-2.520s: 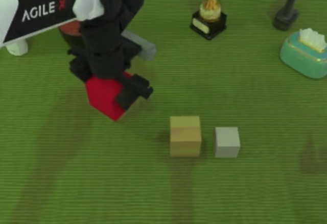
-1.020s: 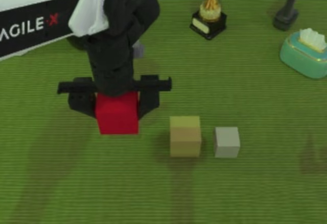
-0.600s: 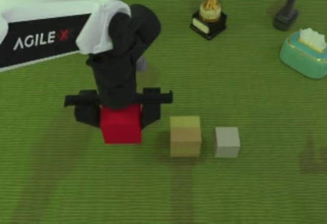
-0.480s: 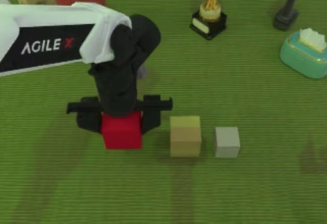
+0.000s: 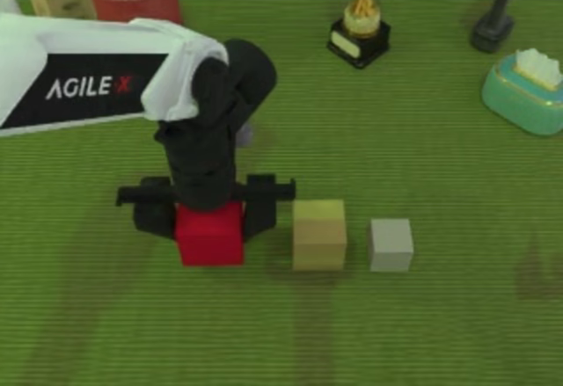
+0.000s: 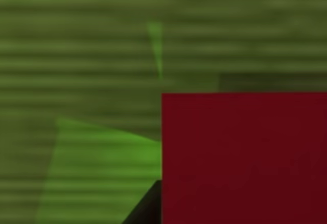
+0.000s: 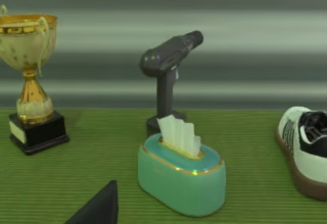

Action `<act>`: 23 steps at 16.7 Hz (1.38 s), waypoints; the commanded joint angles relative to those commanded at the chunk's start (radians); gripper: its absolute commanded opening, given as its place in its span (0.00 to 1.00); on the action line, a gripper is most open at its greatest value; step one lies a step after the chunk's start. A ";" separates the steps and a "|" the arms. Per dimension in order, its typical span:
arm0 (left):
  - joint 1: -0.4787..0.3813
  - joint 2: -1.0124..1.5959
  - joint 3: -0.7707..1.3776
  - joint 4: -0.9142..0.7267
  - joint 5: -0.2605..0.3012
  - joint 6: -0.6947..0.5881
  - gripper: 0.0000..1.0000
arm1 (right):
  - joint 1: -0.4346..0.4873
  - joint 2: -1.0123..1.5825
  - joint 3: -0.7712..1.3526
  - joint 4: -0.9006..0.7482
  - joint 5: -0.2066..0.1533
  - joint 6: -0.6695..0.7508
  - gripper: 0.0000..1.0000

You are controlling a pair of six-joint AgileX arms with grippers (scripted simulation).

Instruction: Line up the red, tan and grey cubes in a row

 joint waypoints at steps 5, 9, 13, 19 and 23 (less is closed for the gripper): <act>0.000 0.000 0.000 0.000 0.000 0.000 0.53 | 0.000 0.000 0.000 0.000 0.000 0.000 1.00; 0.000 0.000 0.000 0.000 0.000 0.000 0.83 | 0.000 0.000 0.000 0.000 0.000 0.000 1.00; 0.000 0.000 0.000 0.000 0.000 0.000 1.00 | 0.000 0.000 0.000 0.000 0.000 0.000 1.00; 0.000 0.000 0.000 0.000 0.000 0.000 1.00 | 0.000 0.000 0.000 0.000 0.000 0.000 1.00; 0.001 -0.012 0.031 -0.040 0.001 0.000 1.00 | 0.000 0.000 0.000 0.000 0.000 0.000 1.00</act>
